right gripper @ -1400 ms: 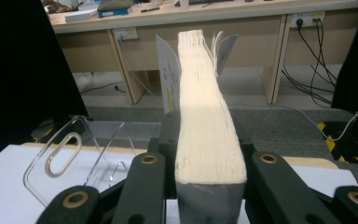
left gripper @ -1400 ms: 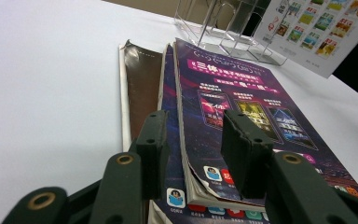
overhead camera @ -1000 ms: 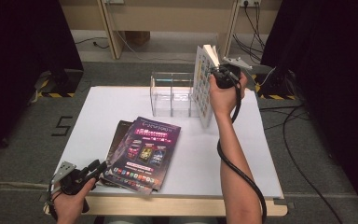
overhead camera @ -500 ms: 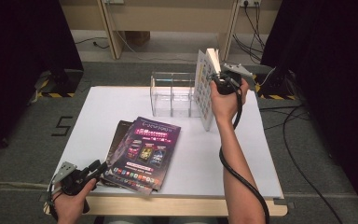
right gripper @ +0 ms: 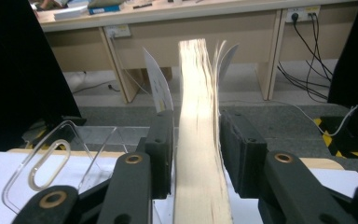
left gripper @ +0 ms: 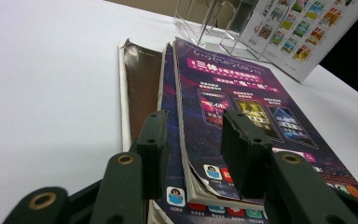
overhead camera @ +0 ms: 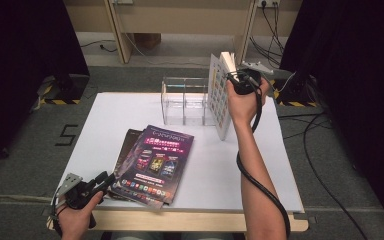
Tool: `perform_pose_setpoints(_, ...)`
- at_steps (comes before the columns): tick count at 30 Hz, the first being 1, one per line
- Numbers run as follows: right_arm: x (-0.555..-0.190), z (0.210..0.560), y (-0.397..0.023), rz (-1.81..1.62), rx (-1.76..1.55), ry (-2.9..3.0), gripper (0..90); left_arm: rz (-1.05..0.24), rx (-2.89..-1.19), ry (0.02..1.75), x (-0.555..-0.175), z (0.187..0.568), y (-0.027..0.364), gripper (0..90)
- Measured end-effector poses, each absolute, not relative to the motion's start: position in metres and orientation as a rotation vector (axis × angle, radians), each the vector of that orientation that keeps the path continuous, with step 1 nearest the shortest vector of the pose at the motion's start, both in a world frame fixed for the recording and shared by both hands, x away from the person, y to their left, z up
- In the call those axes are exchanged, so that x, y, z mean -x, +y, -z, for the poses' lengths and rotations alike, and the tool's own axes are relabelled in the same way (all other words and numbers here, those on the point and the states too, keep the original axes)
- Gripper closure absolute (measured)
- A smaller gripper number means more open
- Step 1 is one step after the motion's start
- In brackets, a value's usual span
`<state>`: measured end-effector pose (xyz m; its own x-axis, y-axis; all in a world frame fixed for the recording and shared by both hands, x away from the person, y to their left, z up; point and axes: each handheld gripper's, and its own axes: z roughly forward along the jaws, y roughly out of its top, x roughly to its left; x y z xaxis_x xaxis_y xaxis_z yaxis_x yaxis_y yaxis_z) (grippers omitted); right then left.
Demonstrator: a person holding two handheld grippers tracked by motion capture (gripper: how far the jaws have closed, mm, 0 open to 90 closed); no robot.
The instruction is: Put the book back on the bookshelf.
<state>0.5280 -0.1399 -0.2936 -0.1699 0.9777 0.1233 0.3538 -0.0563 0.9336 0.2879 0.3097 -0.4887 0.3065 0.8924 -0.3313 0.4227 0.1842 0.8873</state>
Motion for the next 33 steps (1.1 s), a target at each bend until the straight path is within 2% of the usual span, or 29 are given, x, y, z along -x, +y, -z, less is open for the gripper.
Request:
perform_pose_setpoints(9,-0.535,0.298,-0.137,-1.188,-1.450,1.622,67.5,-0.516,-1.427,1.301,-0.288,0.489,0.310,60.7)
perform_pose_setpoints(16,-0.540,0.298,-0.137,-1.143,-1.472,1.638,74.2,-0.515,-1.434,1.298,-0.288,0.489,0.310,60.8)
perform_pose_setpoints(33,-0.555,0.294,-0.131,-1.187,-1.455,1.616,74.7,-0.517,-1.437,1.299,-0.289,0.489,0.308,61.0)
